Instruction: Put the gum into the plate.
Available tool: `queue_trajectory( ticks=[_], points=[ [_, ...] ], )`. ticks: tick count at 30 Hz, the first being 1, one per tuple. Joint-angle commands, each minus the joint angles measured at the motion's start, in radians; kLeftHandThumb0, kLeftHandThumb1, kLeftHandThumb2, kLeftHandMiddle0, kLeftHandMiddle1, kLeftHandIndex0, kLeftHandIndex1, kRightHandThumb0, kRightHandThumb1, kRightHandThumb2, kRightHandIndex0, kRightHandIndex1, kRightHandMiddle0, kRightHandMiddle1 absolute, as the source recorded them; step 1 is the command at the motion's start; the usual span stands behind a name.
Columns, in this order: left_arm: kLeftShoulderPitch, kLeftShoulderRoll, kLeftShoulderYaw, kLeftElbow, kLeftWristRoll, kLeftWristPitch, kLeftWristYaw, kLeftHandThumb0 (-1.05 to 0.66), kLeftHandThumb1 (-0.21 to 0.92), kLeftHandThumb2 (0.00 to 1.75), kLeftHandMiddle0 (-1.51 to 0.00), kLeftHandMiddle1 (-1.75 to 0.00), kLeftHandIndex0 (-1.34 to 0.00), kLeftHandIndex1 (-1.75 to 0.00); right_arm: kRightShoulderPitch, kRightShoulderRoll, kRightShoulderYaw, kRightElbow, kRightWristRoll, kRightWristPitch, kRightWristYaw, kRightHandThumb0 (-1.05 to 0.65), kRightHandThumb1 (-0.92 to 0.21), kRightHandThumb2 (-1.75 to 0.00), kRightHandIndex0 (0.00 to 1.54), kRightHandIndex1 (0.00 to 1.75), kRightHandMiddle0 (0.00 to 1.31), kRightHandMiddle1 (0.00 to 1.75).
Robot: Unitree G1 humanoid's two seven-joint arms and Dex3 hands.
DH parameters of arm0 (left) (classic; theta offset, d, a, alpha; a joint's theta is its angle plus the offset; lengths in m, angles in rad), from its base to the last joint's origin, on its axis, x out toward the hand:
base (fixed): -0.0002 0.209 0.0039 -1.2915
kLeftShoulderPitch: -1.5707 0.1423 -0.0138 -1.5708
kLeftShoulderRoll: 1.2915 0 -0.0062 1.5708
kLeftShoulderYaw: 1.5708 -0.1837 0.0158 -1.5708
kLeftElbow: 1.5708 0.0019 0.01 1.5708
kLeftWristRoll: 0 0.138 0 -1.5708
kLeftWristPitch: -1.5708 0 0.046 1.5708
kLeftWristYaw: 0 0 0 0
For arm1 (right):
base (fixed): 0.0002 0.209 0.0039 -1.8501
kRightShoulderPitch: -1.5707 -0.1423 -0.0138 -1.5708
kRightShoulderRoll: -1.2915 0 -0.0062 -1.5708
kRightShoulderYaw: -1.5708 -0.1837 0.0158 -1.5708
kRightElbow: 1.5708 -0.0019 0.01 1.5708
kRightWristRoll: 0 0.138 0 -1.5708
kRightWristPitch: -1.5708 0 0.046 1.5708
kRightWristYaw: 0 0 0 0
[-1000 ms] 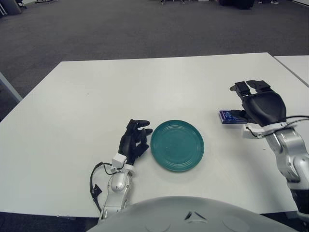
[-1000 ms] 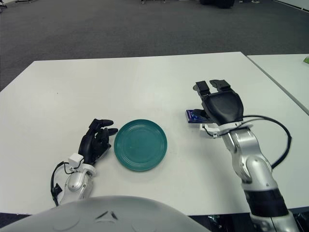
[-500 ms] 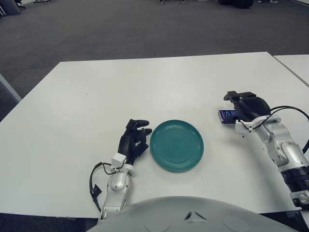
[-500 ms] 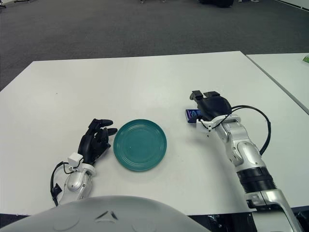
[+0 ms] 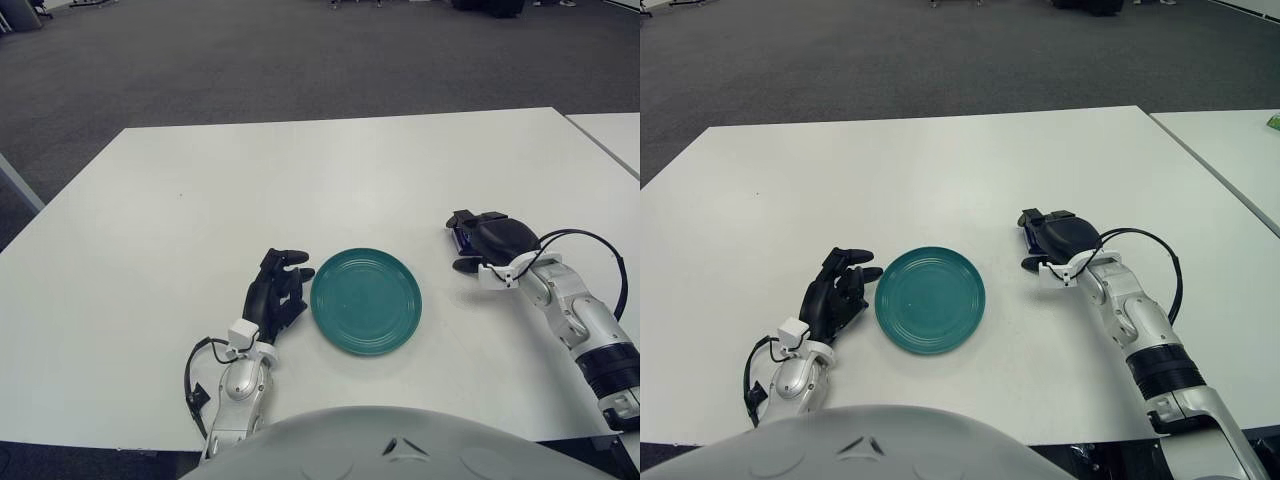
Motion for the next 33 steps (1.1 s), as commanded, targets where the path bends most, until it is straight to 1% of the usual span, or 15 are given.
queue_trajectory(
  ticks=[1,9,10,14,23,29,33],
  points=[
    [0.009,0.008,0.005,0.006,-0.007,0.028,-0.005,-0.5,0.83,0.89,-0.46,-1.08,-0.38,-1.35,-0.025,-0.013,0.024,0.042,0.016,-0.007,0.01,-0.76,-0.92,-0.38,0.36,0.14,0.0,0.81],
    [0.007,0.006,0.005,0.009,-0.002,0.021,-0.003,-0.49,0.81,0.92,-0.46,-1.08,-0.38,-1.35,-0.031,-0.021,0.055,0.07,0.041,-0.005,0.035,-0.75,-0.92,-0.38,0.36,0.13,0.0,0.8],
    [0.007,0.006,0.006,0.009,-0.003,0.02,-0.004,-0.49,0.8,0.92,-0.46,-1.07,-0.37,-1.35,-0.029,-0.024,0.058,0.071,0.044,-0.005,0.039,-0.75,-0.92,-0.37,0.37,0.13,0.0,0.82],
    [0.007,0.006,0.007,0.009,-0.008,0.019,-0.007,-0.49,0.8,0.92,-0.45,-1.07,-0.36,-1.34,-0.017,-0.037,0.073,0.083,0.05,-0.008,0.046,-0.74,-0.92,-0.38,0.38,0.13,0.0,0.8],
    [-0.004,0.003,0.014,0.017,-0.022,0.013,-0.018,-0.51,0.81,0.9,-0.46,-1.07,-0.37,-1.34,-0.023,-0.043,0.093,0.124,0.061,0.031,0.077,-0.72,-0.92,-0.44,0.38,0.11,0.0,0.74],
    [-0.008,0.004,0.017,0.022,-0.028,0.014,-0.022,-0.53,0.84,0.87,-0.47,-1.07,-0.37,-1.33,-0.035,-0.038,0.099,0.165,0.069,0.054,0.079,-0.72,-0.92,-0.44,0.43,0.13,0.0,0.72],
    [-0.009,0.005,0.017,0.023,-0.029,0.013,-0.022,-0.52,0.84,0.86,-0.46,-1.07,-0.37,-1.33,-0.046,-0.028,0.098,0.19,0.085,0.07,0.081,-0.71,-0.92,-0.44,0.48,0.16,0.0,0.78]
  ],
)
